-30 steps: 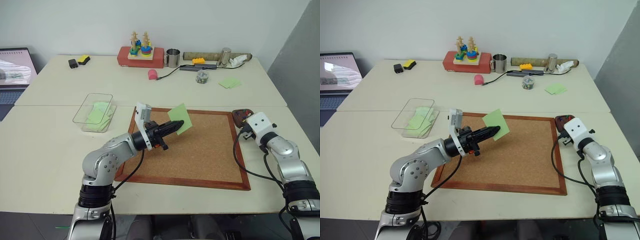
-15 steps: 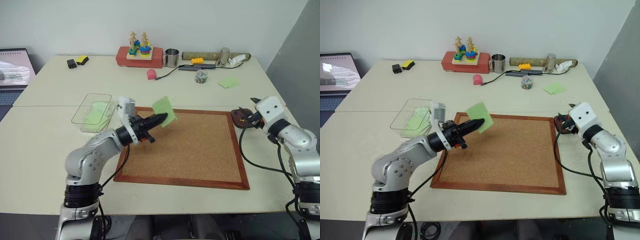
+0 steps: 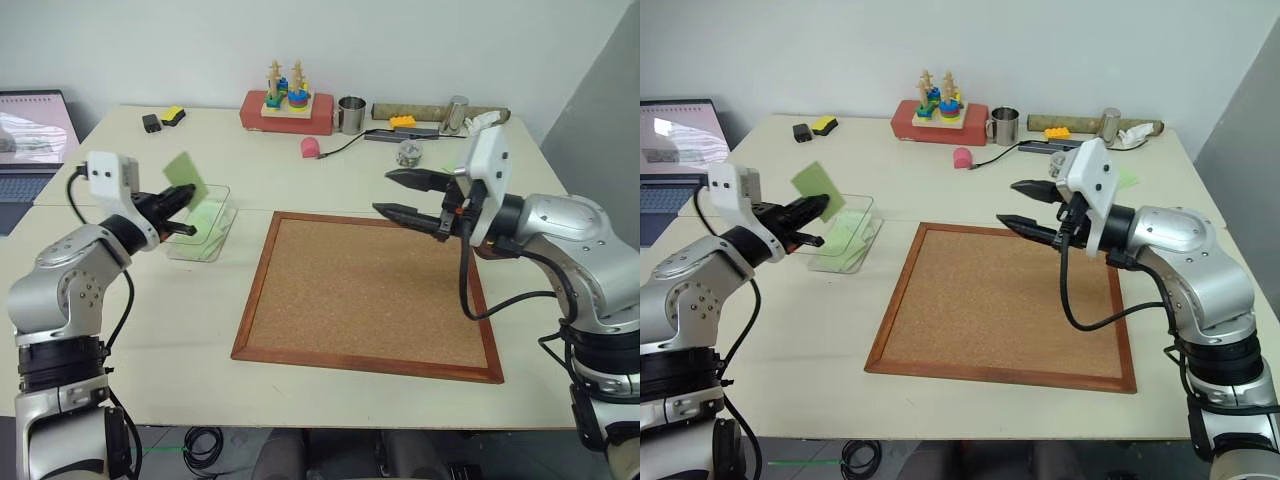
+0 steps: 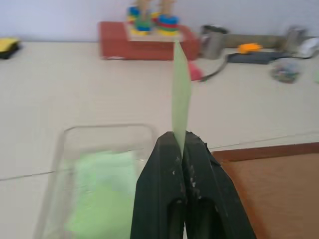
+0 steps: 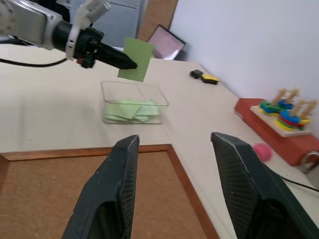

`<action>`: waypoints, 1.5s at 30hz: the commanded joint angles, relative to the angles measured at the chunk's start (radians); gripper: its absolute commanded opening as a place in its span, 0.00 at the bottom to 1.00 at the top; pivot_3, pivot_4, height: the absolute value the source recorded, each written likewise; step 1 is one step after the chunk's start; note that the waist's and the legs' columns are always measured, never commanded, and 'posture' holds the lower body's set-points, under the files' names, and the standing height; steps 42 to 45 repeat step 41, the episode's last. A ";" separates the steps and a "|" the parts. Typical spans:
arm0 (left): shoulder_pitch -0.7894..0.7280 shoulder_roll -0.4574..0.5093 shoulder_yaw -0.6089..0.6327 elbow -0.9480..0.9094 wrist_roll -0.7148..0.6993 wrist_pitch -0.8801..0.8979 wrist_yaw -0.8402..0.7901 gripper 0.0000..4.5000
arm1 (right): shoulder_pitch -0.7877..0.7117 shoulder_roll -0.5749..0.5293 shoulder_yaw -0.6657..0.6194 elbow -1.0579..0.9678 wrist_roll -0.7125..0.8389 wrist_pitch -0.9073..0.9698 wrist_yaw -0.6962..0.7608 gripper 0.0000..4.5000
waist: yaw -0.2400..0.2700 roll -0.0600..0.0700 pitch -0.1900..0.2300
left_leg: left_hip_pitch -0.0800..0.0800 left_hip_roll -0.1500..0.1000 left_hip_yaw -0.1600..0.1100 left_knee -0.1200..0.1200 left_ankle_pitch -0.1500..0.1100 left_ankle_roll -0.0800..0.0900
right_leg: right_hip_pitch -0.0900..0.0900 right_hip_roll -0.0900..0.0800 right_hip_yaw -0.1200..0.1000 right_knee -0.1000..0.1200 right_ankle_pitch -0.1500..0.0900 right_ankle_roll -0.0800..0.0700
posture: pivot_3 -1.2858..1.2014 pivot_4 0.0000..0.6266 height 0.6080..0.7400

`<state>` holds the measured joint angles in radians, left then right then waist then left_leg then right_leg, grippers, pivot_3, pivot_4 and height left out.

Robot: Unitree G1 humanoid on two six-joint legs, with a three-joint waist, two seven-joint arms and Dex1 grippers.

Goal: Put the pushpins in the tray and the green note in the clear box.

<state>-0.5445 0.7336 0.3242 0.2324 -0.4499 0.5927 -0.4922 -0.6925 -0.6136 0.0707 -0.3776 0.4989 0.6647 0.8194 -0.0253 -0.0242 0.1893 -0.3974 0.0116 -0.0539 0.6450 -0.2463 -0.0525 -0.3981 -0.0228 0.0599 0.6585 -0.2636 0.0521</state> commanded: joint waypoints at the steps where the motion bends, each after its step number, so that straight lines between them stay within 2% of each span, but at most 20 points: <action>1: -0.032 0.012 -0.017 0.059 0.055 -0.051 0.001 0.00 | -0.038 -0.007 0.009 -0.018 0.023 0.032 0.019 0.53 | 0.001 0.000 0.000 | -0.003 -0.001 0.000 0.000 0.000 0.000 | -0.004 -0.001 0.000 0.001 0.001 0.001 | 0.52 0.24 1.00; 2: -0.034 0.012 -0.020 0.073 0.057 -0.049 -0.009 0.09 | -0.041 -0.006 0.014 -0.018 0.021 0.037 0.021 0.53 | 0.000 -0.001 0.000 | -0.006 -0.001 0.001 0.001 0.000 0.000 | -0.008 -0.001 0.001 0.003 0.001 0.001 | 0.52 0.24 1.00; 3: -0.033 0.011 -0.024 0.083 0.059 -0.050 -0.021 0.10 | -0.042 -0.007 0.020 -0.018 0.016 0.040 0.023 0.53 | 0.000 -0.001 0.000 | -0.007 -0.001 0.000 0.001 0.000 0.000 | -0.009 -0.001 0.000 0.003 0.001 0.001 | 0.52 0.24 1.00; 11: -0.038 0.024 -0.036 0.086 0.074 -0.049 -0.066 0.46 | -0.019 -0.020 0.024 -0.034 0.008 0.054 0.031 0.53 | -0.005 -0.001 0.000 | -0.007 0.000 0.001 0.000 0.000 0.000 | -0.011 0.000 0.000 0.005 0.001 0.001 | 0.52 0.24 1.00; 20: 0.013 0.067 -0.023 -0.044 0.082 -0.027 -0.098 0.84 | 0.017 -0.040 0.009 -0.051 0.001 0.063 0.032 0.53 | -0.007 -0.001 0.000 | -0.007 0.000 0.001 0.000 0.000 0.000 | -0.011 0.000 0.000 0.005 0.001 0.001 | 0.52 0.24 1.00; 23: 0.066 0.114 -0.011 -0.135 0.047 -0.010 -0.177 0.96 | 0.041 -0.069 -0.015 -0.049 -0.004 0.046 0.041 0.53 | -0.007 -0.001 0.000 | -0.007 0.001 0.001 0.000 0.000 0.000 | -0.011 0.000 0.000 0.005 0.001 0.001 | 0.52 0.24 1.00; 26: 0.152 0.187 -0.020 -0.239 0.032 -0.004 -0.285 0.96 | 0.088 -0.122 -0.053 -0.050 -0.005 0.021 0.069 0.53 | -0.008 -0.001 0.000 | -0.007 0.001 0.002 0.000 0.000 0.000 | -0.011 0.000 0.001 0.005 0.001 0.001 | 0.52 0.24 1.00; 29: 0.266 0.287 -0.018 -0.349 0.041 -0.029 -0.400 0.96 | 0.180 -0.232 -0.128 -0.056 -0.006 -0.030 0.149 0.53 | -0.007 -0.001 0.001 | -0.007 0.001 0.003 -0.001 0.000 0.000 | -0.011 0.000 0.002 0.005 0.001 0.001 | 0.52 0.24 1.00; 34: 0.428 0.416 0.011 -0.430 0.052 -0.090 -0.573 0.96 | 0.370 -0.439 -0.301 -0.036 0.017 -0.076 0.332 0.53 | -0.002 -0.001 0.001 | -0.007 0.000 0.003 -0.001 0.000 0.000 | -0.010 -0.001 0.001 0.003 0.001 0.000 | 0.52 0.24 1.00; 38: 0.461 0.434 0.030 -0.448 0.020 -0.089 -0.626 0.96 | 0.473 -0.522 -0.407 0.013 -0.005 -0.129 0.401 0.53 | -0.005 -0.001 0.001 | -0.004 0.002 0.006 -0.001 0.000 0.000 | -0.009 0.000 0.003 0.004 -0.001 -0.002 | 0.52 0.24 1.00; 45: 0.455 0.426 0.029 -0.441 0.011 -0.086 -0.643 0.96 | 0.508 -0.539 -0.437 0.030 -0.014 -0.156 0.419 0.53 | -0.006 -0.001 0.001 | -0.002 0.003 0.006 0.000 0.000 0.000 | -0.008 0.002 0.003 0.006 -0.003 0.002 | 0.52 0.24 1.00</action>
